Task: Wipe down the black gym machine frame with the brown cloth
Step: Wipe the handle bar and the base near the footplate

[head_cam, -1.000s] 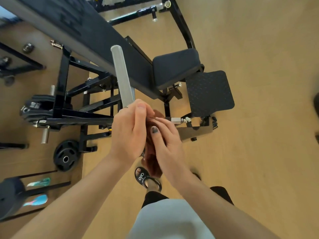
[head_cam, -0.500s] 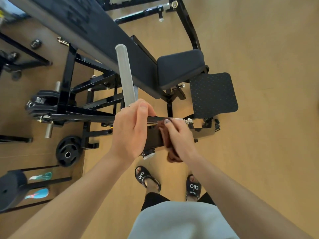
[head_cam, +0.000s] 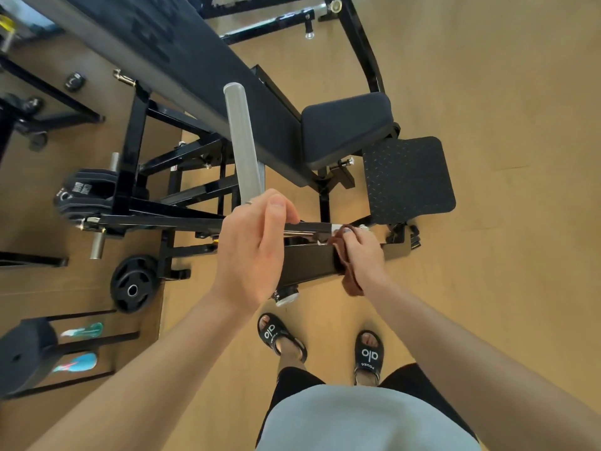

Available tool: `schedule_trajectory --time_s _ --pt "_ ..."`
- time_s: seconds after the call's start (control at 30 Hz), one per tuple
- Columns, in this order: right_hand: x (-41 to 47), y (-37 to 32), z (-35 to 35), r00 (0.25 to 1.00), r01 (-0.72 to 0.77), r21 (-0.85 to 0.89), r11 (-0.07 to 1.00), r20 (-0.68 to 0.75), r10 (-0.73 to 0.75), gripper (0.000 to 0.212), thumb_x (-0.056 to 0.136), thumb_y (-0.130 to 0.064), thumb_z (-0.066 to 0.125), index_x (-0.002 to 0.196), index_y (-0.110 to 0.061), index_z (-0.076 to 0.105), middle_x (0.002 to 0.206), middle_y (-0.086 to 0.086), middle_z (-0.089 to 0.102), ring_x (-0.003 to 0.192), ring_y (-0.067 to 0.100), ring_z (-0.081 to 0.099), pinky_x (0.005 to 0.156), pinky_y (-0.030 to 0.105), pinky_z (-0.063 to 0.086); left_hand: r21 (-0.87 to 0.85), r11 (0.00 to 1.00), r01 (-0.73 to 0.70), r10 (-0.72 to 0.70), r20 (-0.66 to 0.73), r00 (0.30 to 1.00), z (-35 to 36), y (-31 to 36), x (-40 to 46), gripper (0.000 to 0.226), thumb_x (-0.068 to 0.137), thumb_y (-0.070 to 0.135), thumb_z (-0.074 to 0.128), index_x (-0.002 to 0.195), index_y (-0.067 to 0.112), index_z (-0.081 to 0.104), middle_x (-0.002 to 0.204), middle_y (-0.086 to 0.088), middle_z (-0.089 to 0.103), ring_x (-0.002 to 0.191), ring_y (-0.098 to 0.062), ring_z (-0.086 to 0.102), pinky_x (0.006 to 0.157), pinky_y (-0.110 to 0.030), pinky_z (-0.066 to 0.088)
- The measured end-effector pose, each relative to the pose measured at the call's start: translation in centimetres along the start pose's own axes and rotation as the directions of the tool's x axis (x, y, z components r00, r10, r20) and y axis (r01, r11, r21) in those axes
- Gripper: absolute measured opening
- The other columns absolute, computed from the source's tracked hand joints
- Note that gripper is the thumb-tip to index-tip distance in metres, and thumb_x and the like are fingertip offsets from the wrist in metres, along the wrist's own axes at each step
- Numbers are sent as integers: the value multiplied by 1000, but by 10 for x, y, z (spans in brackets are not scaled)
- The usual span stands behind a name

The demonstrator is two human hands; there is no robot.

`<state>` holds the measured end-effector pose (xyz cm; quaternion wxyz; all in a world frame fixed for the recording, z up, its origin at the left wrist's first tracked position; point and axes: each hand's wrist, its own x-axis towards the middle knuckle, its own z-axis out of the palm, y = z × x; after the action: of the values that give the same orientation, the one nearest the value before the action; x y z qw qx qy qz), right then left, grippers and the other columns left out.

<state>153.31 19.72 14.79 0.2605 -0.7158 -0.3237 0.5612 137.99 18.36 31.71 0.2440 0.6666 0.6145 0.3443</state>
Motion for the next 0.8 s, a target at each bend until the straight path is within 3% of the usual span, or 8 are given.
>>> schedule_trajectory --time_s 0.07,0.17,0.23,0.4,0.57,0.63,0.73,0.8 --pt "-38 -17 13 998 67 70 995 3 -68 53 88 -70 44 123 -35 60 125 -4 59 116 21 60 91 43 57 -15 1000 9 -9 9 1000 0 1 0 44 110 22 32 86 11 67 77 -1 64 79 -20 63 69 -49 53" --pt "-95 -43 27 975 219 196 956 5 -224 23 101 -54 48 115 -40 60 128 -12 52 124 13 50 104 37 47 -34 999 -5 5 16 1000 0 1 0 44 110 24 32 84 10 65 74 -3 62 74 -21 62 65 -50 52" --pt "-106 -53 28 957 286 217 933 -23 -288 17 105 -46 48 108 -40 63 122 -13 55 121 10 52 102 32 46 -36 999 -10 11 15 1000 0 1 0 45 110 25 32 84 11 65 74 -2 62 74 -21 62 65 -51 52" --pt "-34 -27 16 998 -8 246 969 -53 21 22 103 -45 53 102 -28 67 100 2 69 92 21 72 78 43 64 -2 1000 8 -8 -10 1000 0 1 -1 45 110 25 32 85 12 66 77 0 63 79 -18 63 70 -48 53" --pt "11 -14 2 964 -229 168 959 -98 248 24 102 -41 58 117 -24 66 97 1 69 87 19 68 86 41 61 28 999 20 -19 -38 999 2 0 -2 45 109 25 33 84 12 68 77 1 65 83 -15 62 74 -43 55" --pt "-13 -27 10 978 -169 161 972 -97 186 26 102 -43 56 122 -28 63 107 1 66 94 19 66 88 42 60 39 999 18 -17 -43 999 1 2 -1 44 109 24 33 83 12 67 76 1 64 81 -15 61 71 -42 54" --pt "-86 -49 32 992 124 224 967 -26 -121 28 97 -53 50 118 -40 62 125 -7 59 114 17 60 96 42 55 14 1000 -6 6 -22 1000 0 2 -1 43 110 25 34 83 12 64 74 0 62 75 -18 62 68 -43 53" --pt "-119 -62 38 960 274 296 915 -29 -278 24 96 -53 48 112 -45 65 122 -17 58 121 14 56 100 39 51 -17 1000 -17 17 -5 1000 -1 3 0 43 110 26 34 83 11 65 73 0 63 73 -19 63 68 -43 54"
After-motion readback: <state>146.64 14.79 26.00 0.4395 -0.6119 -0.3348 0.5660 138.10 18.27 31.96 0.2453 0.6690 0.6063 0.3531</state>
